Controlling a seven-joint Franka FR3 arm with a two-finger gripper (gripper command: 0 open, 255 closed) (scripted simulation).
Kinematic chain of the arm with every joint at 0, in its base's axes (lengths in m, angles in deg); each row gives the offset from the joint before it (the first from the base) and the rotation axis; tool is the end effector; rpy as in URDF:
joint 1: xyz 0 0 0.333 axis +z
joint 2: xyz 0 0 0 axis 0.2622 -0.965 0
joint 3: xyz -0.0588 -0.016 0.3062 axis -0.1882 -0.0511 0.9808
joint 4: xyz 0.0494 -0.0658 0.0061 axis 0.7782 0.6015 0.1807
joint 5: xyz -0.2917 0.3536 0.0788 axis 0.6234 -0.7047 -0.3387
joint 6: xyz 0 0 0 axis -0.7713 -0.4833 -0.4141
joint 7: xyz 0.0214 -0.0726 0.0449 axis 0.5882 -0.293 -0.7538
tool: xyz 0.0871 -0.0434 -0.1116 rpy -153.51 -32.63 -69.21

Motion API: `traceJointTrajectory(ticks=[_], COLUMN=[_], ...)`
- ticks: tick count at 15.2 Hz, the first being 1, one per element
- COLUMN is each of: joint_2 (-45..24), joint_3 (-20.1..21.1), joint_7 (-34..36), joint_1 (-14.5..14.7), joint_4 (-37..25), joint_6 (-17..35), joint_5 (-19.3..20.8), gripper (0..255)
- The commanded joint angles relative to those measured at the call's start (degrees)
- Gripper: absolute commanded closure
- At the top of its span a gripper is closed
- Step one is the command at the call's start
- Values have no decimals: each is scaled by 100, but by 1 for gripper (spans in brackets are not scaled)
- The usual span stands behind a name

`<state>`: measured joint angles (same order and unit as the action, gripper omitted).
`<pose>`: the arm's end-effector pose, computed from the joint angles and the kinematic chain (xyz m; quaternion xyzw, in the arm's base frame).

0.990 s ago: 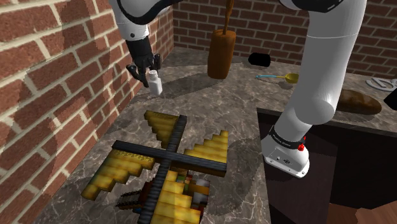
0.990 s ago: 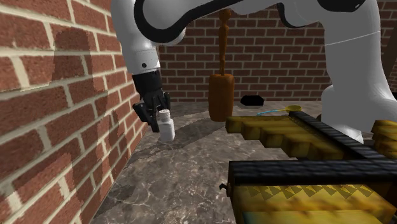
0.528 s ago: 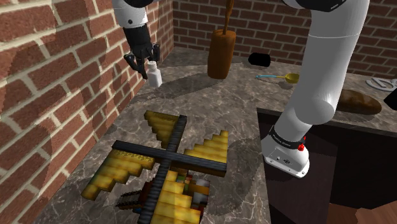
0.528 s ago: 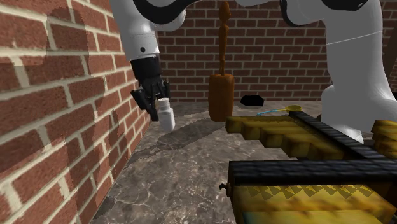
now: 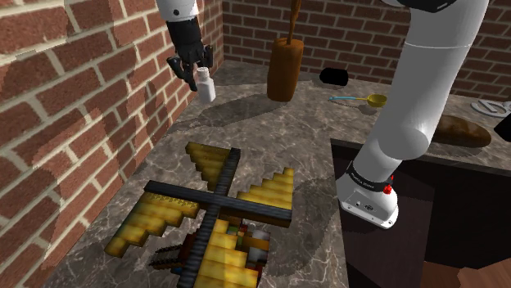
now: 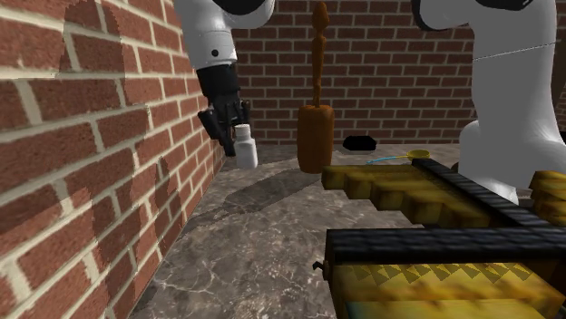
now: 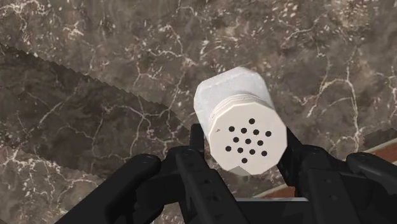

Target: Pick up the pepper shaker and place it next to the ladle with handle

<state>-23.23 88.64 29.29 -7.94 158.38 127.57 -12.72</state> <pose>0.5956 0.2966 0.4301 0.9953 0.0282 -0.0894 0.0256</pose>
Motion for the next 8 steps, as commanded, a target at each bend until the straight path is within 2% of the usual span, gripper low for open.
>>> traceJointTrajectory(ticks=[1,8], joint_2=[387,1506], joint_3=[-79,-478], joint_7=[-270,-1211], joint_1=[-189,-676], joint_4=[492,1808], joint_6=[126,374], joint_5=[-101,-296], gripper=[255,255])
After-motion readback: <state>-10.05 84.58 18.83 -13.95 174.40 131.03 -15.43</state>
